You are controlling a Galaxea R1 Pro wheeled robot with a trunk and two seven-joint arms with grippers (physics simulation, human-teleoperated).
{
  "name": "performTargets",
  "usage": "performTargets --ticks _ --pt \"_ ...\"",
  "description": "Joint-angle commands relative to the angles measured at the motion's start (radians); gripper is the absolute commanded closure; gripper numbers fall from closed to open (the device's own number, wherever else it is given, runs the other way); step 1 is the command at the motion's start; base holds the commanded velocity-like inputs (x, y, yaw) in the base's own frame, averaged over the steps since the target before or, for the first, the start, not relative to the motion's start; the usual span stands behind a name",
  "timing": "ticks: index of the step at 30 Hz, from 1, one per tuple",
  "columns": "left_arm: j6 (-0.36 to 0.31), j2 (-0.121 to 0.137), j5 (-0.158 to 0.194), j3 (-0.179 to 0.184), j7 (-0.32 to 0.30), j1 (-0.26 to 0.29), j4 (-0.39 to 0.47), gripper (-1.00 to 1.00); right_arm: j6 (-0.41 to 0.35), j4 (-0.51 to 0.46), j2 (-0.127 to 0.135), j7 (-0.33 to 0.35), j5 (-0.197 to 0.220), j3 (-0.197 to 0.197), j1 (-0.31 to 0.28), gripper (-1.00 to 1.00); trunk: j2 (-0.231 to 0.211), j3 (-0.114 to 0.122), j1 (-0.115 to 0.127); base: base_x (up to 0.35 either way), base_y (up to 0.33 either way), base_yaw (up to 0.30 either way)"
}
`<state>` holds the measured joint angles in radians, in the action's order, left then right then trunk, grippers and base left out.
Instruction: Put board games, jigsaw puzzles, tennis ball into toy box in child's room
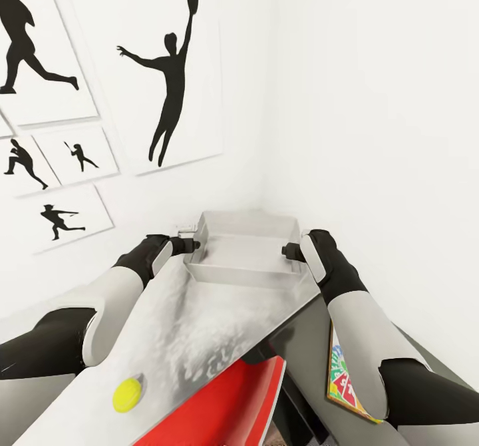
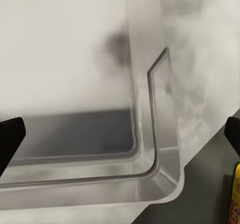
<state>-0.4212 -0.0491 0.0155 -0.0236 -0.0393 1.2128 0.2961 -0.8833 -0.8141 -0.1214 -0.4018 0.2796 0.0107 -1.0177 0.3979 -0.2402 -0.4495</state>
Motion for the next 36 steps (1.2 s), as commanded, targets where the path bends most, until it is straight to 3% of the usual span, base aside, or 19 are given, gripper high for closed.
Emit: performTargets --ticks 1,36 --pt "-0.006 0.0 0.001 -0.002 -0.002 0.001 0.002 -1.0 -0.002 -0.001 -0.001 -0.009 0.01 0.001 -0.001 -1.0 0.002 -0.004 -0.001 0.0 0.0 0.0" --pt "-0.005 -0.005 0.002 -0.004 -0.002 0.001 0.002 -1.0 0.003 0.001 0.0 -0.009 0.01 0.003 -0.001 -1.0 0.002 -0.061 -0.001 0.0 0.0 0.0"
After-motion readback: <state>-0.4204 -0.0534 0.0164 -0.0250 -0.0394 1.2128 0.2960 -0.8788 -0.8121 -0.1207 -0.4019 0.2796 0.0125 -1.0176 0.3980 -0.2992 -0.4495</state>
